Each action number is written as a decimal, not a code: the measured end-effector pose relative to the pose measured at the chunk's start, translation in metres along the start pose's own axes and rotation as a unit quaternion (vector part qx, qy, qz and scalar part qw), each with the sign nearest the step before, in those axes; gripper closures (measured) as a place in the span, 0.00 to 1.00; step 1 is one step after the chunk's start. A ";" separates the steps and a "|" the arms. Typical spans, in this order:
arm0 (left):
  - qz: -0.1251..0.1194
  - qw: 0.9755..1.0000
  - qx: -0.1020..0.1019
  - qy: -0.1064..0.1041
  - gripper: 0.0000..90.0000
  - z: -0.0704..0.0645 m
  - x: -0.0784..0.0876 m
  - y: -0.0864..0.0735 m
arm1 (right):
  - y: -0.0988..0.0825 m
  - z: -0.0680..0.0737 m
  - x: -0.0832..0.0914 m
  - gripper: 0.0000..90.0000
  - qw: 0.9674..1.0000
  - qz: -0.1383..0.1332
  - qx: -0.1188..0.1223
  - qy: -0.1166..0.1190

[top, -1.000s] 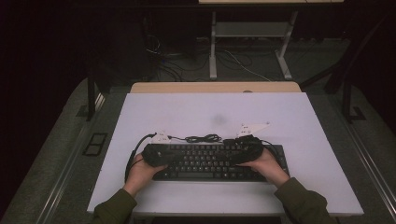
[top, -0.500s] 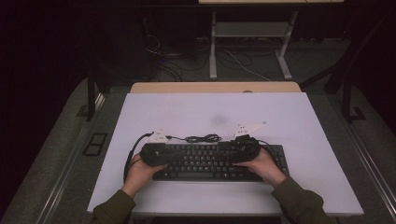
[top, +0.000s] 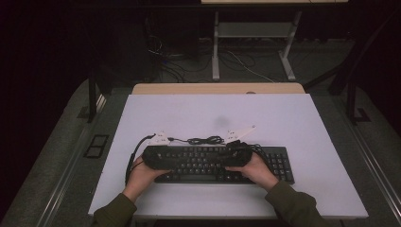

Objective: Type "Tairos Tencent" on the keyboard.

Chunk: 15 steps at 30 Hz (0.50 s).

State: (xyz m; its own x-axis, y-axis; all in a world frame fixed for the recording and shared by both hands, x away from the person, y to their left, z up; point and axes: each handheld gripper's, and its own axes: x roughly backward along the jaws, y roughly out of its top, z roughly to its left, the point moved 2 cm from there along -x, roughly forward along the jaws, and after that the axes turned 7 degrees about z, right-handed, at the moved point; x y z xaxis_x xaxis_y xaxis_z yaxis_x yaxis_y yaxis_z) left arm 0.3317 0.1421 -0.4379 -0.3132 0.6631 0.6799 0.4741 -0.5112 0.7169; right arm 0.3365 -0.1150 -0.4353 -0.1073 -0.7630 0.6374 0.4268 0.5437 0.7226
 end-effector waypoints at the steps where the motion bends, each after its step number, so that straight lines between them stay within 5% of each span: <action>1: -0.002 1.000 -0.001 -0.002 0.49 0.000 0.000 0.000 | 0.000 0.001 -0.001 0.99 1.000 0.002 0.000 0.003; 7: -0.004 1.000 0.002 0.007 0.35 0.000 -0.001 -0.001 | -0.001 0.006 -0.008 0.99 1.000 0.014 0.008 0.009; 15: -0.004 1.000 0.005 0.008 0.31 0.000 -0.002 -0.002 | -0.003 0.010 -0.019 0.99 0.999 0.035 0.014 0.008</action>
State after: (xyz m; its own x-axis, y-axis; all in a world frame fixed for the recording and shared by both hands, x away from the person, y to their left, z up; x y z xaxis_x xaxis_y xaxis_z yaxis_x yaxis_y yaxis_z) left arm 0.3320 0.1417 -0.4407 -0.3310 0.6578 0.6766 0.4789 -0.5007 0.7211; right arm 0.3280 -0.0988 -0.4469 -0.0626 -0.7280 0.6827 0.4080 0.6056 0.6832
